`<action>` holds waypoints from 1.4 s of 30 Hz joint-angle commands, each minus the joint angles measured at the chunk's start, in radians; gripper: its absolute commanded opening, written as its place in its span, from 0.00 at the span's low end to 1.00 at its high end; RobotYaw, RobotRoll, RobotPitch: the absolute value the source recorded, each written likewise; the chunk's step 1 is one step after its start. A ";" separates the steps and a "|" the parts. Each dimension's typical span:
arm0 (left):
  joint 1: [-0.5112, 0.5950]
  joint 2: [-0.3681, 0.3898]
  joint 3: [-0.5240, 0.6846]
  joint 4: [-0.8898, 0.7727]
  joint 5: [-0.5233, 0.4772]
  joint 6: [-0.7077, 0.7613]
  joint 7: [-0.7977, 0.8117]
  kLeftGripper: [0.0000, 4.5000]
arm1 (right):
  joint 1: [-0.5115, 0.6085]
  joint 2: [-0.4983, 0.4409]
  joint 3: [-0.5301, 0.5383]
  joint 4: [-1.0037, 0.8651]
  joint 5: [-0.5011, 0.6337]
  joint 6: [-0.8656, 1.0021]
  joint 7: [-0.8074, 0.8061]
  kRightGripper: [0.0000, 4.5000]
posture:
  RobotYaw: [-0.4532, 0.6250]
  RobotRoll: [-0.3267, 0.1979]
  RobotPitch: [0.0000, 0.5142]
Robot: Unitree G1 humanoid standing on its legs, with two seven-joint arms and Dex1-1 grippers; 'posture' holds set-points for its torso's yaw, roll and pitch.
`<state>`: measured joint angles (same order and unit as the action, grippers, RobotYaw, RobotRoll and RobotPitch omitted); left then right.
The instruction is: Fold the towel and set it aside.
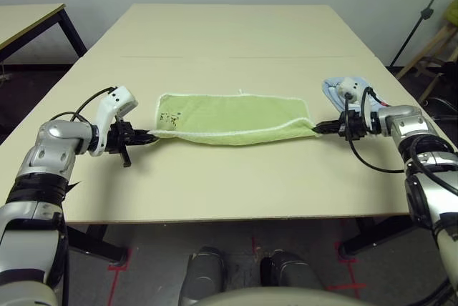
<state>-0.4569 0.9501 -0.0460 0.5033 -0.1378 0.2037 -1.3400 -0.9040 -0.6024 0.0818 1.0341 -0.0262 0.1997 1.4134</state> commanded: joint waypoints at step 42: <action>-0.225 0.209 -0.377 -0.063 0.016 -0.027 -0.274 0.00 | 0.261 -0.319 0.188 -0.560 0.331 0.255 0.115 0.00 | 0.55 0.62 0.25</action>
<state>-0.6667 1.1646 -0.4112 0.3993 -0.1533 0.2033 -1.6121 -0.6381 -0.9235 0.2895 0.4435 0.3324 0.4760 1.5359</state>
